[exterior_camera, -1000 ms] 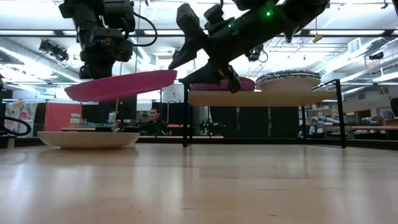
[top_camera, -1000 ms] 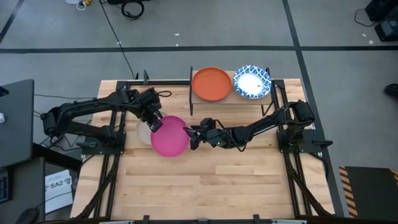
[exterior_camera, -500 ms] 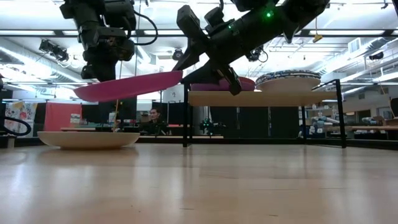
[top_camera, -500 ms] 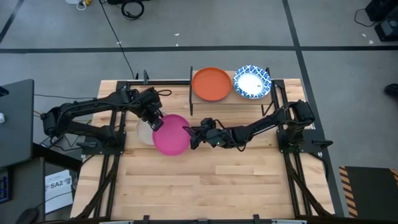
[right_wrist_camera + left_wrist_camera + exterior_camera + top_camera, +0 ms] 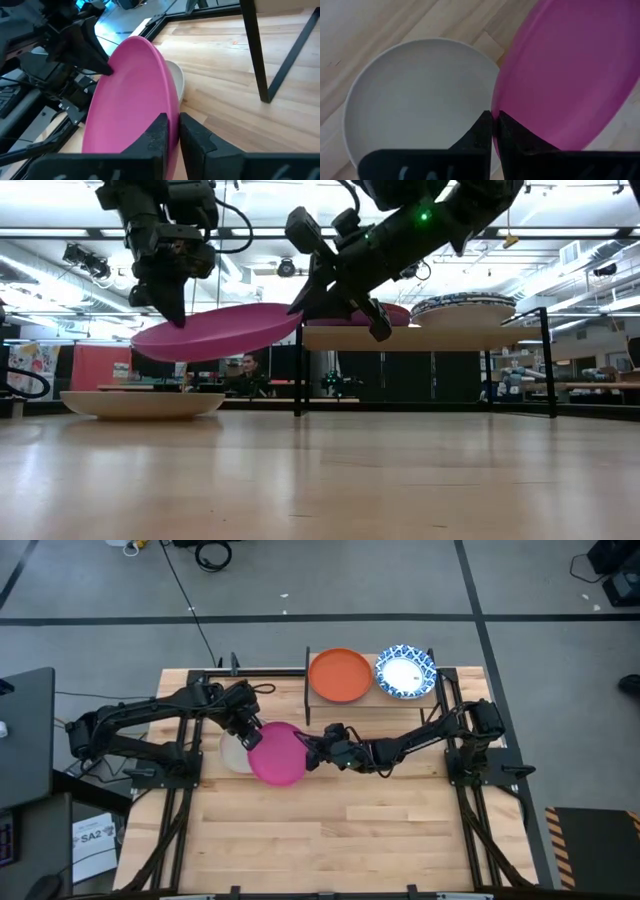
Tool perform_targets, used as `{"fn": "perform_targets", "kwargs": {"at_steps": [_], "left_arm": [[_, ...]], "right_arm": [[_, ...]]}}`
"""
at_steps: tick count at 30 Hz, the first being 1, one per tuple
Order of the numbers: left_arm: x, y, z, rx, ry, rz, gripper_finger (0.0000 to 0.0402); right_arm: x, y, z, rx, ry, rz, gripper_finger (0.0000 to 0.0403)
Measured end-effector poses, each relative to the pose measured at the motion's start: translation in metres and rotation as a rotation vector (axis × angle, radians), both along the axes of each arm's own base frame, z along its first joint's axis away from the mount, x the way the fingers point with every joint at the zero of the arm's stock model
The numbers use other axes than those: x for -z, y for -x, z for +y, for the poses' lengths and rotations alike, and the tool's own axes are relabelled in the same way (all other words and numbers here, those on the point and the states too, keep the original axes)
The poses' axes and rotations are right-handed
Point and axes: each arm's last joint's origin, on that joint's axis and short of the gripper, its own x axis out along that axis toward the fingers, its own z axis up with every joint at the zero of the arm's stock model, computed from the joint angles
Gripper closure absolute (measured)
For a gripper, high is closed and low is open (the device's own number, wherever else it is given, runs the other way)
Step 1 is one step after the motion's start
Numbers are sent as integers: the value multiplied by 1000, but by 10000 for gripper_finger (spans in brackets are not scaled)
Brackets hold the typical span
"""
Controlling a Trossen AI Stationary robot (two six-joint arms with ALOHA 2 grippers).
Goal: Place and stack plates onto a shelf
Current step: Stack the pink plate on top of the orange plate on the shelf
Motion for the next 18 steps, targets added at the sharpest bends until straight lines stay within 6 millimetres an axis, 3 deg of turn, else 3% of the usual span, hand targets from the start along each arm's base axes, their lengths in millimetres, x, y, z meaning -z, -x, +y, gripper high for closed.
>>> {"fn": "perform_targets", "kwargs": {"at_steps": [7, 18], "left_arm": [[0, 0, 0, 8, 3, -5, 362], [-1, -1, -1, 49, -18, -11, 281]], "right_arm": [[0, 0, -1, -2, 0, 1, 361], [0, 0, 0, -20, -1, 6, 363]]}}
